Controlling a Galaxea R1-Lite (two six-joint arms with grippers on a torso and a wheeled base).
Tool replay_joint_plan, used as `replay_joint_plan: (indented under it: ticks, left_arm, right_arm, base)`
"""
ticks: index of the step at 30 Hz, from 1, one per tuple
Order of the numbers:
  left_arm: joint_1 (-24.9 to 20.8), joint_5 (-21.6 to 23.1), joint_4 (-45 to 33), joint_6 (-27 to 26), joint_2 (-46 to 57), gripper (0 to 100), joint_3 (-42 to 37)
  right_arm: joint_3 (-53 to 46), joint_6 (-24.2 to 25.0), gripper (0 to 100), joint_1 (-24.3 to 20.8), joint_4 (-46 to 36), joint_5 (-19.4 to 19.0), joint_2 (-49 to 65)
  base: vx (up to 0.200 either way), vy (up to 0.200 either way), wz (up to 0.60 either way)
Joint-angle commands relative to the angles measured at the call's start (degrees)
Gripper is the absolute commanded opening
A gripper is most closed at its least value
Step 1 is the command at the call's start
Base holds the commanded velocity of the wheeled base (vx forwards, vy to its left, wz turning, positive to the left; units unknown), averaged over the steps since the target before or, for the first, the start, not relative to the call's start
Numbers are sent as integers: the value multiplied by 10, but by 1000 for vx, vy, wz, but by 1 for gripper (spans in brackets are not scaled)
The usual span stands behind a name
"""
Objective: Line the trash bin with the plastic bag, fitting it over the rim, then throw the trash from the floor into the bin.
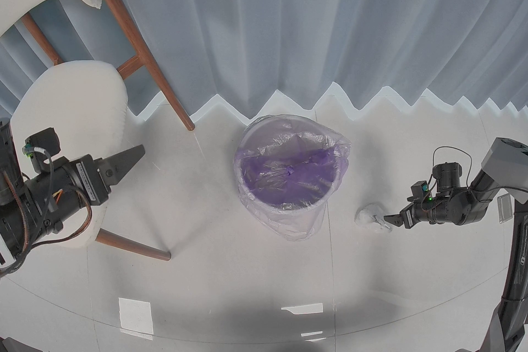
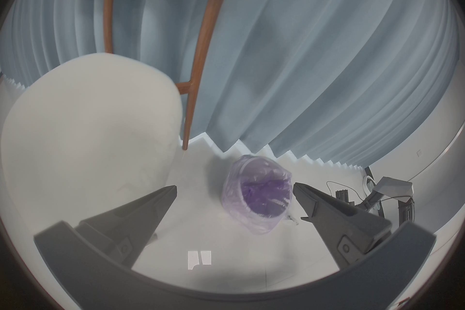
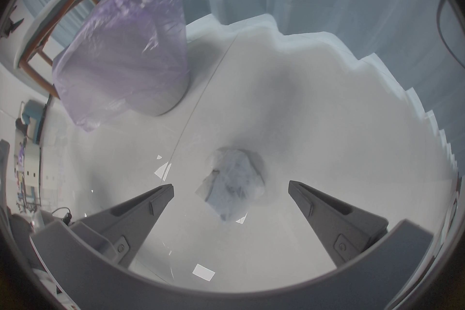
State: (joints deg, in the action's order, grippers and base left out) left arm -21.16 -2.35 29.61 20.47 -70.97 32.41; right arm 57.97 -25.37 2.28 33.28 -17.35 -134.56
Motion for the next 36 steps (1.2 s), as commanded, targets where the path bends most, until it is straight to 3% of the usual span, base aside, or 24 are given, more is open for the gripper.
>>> replay_joint_plan:
  ticks: [1,7,13,21,22,28,32,36]
  left_arm:
    - [22,15,-2,0,35,100,-28]
    - [28,7,3,-22,33,100,-26]
    - [58,9,5,-46,26,100,-9]
    - [67,10,5,-46,25,100,9]
    - [67,10,5,-46,26,100,9]
    - [76,10,5,-46,27,100,11]
    - [82,10,12,-46,27,100,12]
    - [89,11,23,-46,28,100,13]
  right_arm:
    - [9,-13,100,-5,0,-3,-31]
    - [26,-14,100,-22,1,-1,-53]
    - [71,-14,100,-25,-1,5,-91]
    - [228,-11,100,-27,-88,18,-155]
    - [246,-11,0,-28,-92,19,-162]
    - [322,1,0,-28,-94,28,-200]
    - [290,25,0,-27,-90,28,-177]
    - [208,86,0,-25,-80,26,-75]
  base:
    - [-200,0,0]
    - [-200,0,0]
    - [0,0,0]
    - [0,0,0]
    - [0,0,0]
    - [0,0,0]
    - [0,0,0]
    - [0,0,0]
